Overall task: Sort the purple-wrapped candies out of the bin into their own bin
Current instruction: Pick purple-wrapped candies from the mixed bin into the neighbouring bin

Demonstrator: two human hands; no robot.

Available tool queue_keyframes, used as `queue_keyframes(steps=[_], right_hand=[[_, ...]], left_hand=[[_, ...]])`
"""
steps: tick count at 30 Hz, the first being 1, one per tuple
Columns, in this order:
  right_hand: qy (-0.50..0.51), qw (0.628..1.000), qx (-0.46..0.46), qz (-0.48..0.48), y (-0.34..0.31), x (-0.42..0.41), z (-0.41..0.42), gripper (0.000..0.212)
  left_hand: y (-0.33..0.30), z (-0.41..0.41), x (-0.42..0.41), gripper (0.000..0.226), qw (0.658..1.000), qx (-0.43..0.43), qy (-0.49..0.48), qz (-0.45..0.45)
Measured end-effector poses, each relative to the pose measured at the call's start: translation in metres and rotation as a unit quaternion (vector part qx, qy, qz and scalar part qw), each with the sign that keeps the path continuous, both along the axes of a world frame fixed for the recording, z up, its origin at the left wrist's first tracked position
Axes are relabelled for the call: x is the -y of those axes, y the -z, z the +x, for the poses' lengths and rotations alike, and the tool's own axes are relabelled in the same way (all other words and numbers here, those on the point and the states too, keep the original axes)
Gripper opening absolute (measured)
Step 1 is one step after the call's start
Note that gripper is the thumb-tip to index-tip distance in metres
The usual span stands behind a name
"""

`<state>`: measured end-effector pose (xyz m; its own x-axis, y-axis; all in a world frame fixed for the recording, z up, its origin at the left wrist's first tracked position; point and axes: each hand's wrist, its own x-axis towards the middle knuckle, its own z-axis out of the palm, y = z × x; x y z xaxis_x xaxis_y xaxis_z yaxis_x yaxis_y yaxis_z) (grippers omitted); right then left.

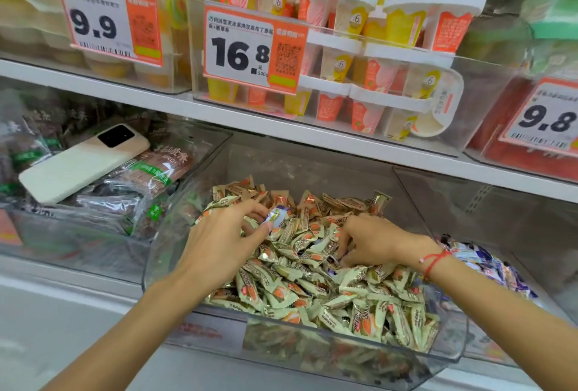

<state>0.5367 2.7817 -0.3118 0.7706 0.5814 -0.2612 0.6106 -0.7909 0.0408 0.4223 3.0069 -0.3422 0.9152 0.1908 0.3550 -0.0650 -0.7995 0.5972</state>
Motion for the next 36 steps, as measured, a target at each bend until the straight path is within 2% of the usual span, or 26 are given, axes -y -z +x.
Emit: queue_keyframes(steps=[1,3,5,8,10,12,15,20,21,22,24,25,27,29,30,31,33,36], right_hand=[[0.005,0.999,-0.008,0.052,0.002,0.003,-0.001,0.001],[0.034,0.982,-0.061,0.175,-0.003,0.005,-0.003,0.009],[0.064,0.952,-0.085,0.286,-0.008,0.001,-0.006,0.010],[0.068,0.932,-0.063,0.351,-0.014,-0.010,-0.008,0.006],[0.050,0.955,-0.024,0.292,-0.017,-0.017,-0.008,0.012],[0.031,0.985,0.048,0.161,-0.014,-0.023,-0.007,0.015],[0.019,0.994,0.099,0.049,-0.001,-0.028,-0.001,0.020],[0.061,0.994,-0.033,-0.080,-0.001,-0.030,0.003,0.070],[0.056,0.993,-0.037,-0.093,-0.001,-0.032,0.003,0.071],[0.051,0.994,-0.029,-0.091,0.001,-0.035,0.003,0.065],[0.034,0.997,0.032,-0.056,0.010,-0.041,0.003,0.030],[0.032,0.996,0.065,-0.042,0.015,-0.044,0.002,0.023],[0.042,0.995,0.087,-0.015,0.021,-0.047,0.001,0.030],[0.050,0.997,0.046,0.036,0.019,-0.043,0.003,0.017],[0.059,0.994,0.000,0.087,0.014,-0.038,0.000,0.011],[0.069,0.985,-0.050,0.153,0.008,-0.033,-0.003,0.014],[0.090,0.948,-0.126,0.278,-0.005,-0.024,-0.018,0.019],[0.077,0.906,-0.140,0.391,-0.021,-0.010,-0.044,0.018]], left_hand=[[0.001,0.001,0.000,0.018,1.000,-0.001,0.002,0.001],[0.001,0.002,0.001,0.018,1.000,-0.007,0.003,0.005],[0.001,0.003,0.003,0.016,1.000,-0.008,0.003,0.002],[-0.002,0.002,0.005,0.014,1.000,-0.007,-0.001,-0.011],[-0.002,0.001,0.005,0.015,1.000,-0.007,-0.005,-0.011],[-0.002,0.001,0.004,0.016,1.000,-0.007,-0.006,-0.008],[-0.002,0.000,0.002,0.017,1.000,-0.007,-0.005,-0.010],[-0.002,-0.001,0.002,0.014,1.000,-0.009,-0.005,-0.013],[-0.002,0.000,0.002,0.014,1.000,-0.010,-0.005,-0.012],[-0.001,0.000,0.002,0.013,1.000,-0.010,-0.005,-0.011],[-0.001,0.001,0.002,0.014,1.000,-0.009,-0.005,-0.008],[-0.002,0.001,0.002,0.015,1.000,-0.010,-0.004,-0.007],[-0.002,0.001,0.002,0.016,1.000,-0.013,-0.005,-0.003],[-0.002,0.001,0.001,0.014,1.000,-0.016,-0.005,0.002],[-0.002,0.001,0.001,0.013,1.000,-0.017,-0.003,0.005],[-0.002,0.001,0.001,0.012,1.000,-0.015,-0.002,0.005],[-0.003,0.000,0.001,0.011,1.000,-0.011,-0.002,0.000],[-0.004,0.001,0.002,0.007,1.000,-0.011,0.005,0.001]])
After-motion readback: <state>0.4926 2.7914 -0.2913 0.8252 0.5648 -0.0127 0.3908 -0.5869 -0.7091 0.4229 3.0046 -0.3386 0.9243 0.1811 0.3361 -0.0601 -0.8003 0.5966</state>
